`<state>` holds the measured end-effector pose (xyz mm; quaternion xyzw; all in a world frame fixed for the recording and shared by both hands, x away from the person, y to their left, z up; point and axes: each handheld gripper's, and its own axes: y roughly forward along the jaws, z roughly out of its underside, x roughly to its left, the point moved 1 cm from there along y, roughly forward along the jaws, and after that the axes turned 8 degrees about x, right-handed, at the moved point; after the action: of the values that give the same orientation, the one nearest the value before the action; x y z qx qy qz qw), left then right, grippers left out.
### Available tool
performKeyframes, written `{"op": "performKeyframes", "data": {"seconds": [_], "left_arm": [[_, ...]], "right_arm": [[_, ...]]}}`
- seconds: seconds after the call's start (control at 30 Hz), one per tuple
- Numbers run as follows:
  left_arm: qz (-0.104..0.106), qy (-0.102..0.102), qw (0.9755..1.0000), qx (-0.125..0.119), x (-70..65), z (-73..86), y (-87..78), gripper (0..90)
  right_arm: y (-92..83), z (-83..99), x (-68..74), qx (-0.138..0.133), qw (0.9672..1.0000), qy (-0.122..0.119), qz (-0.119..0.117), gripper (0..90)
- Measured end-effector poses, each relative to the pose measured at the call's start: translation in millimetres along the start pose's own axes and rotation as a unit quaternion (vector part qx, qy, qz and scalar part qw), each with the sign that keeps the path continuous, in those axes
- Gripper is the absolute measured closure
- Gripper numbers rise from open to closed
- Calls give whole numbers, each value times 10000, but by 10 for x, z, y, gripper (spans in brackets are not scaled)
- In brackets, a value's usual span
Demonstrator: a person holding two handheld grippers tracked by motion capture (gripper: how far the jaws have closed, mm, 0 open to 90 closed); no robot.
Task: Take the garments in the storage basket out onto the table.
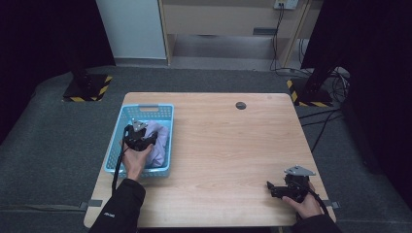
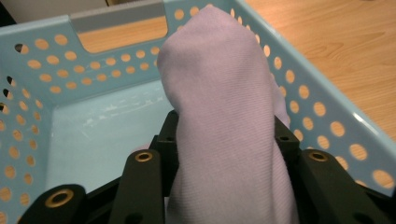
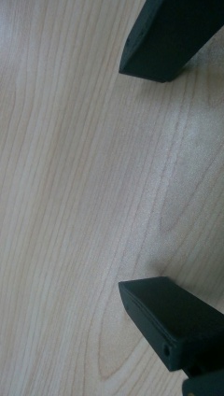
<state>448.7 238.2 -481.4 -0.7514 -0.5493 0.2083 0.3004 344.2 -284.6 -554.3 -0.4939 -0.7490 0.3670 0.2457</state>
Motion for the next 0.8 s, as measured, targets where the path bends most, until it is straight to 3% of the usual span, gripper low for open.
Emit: {"op": "performKeyframes", "data": {"seconds": [0.37, 0.73, 0.8], "left_arm": [[179, -38, 9994, -287, -59, -145, -225, 581], [388, -38, 9959, -814, -127, -329, -575, 578], [504, -54, 9949, -871, -142, -348, -609, 576]], "right_arm": [[0, 0, -1, -2, 10000, -5, 0, 5], [0, 0, -1, -1, 10000, -4, -1, 4], [0, 0, -1, -1, 10000, -4, 0, 5]]}}
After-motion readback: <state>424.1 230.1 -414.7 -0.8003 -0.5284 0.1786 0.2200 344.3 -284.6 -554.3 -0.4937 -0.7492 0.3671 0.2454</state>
